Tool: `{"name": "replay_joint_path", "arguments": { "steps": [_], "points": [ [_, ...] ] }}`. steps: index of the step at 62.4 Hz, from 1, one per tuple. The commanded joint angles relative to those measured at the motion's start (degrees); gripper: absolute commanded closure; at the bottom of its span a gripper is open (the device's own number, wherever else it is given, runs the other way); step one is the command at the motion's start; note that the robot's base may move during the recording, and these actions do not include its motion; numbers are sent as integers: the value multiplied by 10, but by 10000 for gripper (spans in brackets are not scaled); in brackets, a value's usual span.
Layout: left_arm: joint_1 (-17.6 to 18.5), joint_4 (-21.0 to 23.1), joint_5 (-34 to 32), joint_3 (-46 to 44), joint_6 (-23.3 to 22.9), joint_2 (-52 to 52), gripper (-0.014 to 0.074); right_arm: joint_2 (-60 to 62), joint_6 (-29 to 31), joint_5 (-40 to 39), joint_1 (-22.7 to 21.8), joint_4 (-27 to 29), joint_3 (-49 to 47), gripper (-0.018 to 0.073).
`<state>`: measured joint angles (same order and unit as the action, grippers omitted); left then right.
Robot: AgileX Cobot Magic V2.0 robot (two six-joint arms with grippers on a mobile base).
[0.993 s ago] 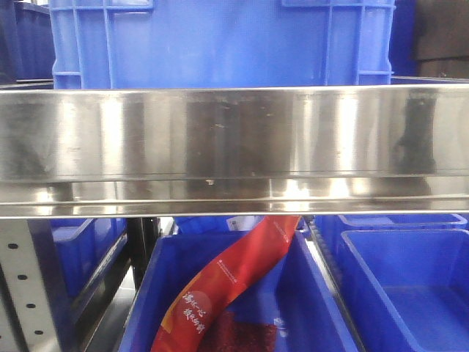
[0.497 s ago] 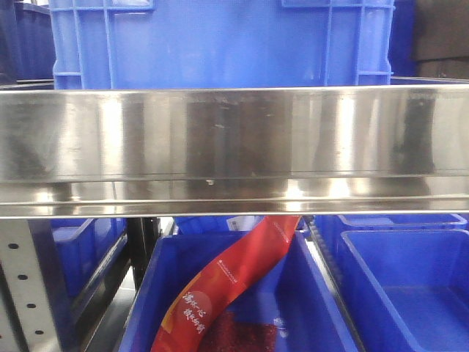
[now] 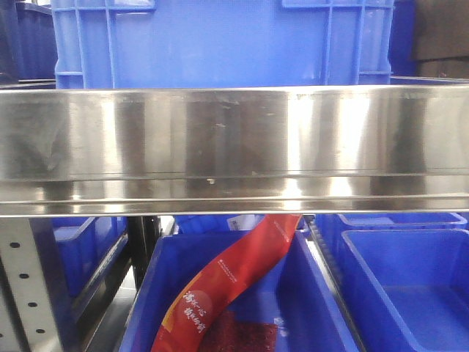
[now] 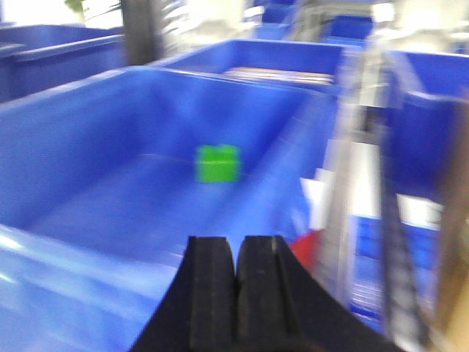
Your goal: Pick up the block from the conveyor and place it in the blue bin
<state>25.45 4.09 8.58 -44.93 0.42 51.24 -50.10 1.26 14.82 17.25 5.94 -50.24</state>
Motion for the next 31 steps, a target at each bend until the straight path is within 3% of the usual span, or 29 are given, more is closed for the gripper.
{"name": "replay_joint_path", "arguments": {
  "steps": [1, 17, 31],
  "points": [
    [-38, 29, -24, 41, -8, -46, 708, 44, -29, -47, -22, 2, 58, 721],
    [-145, 31, 2, 130, -8, -189, 708, 181, -44, -50, -32, 22, 199, 721],
    [-199, 28, 3, 155, -8, -278, 708, 263, -44, -50, -32, 39, 211, 721]
  ]
}}
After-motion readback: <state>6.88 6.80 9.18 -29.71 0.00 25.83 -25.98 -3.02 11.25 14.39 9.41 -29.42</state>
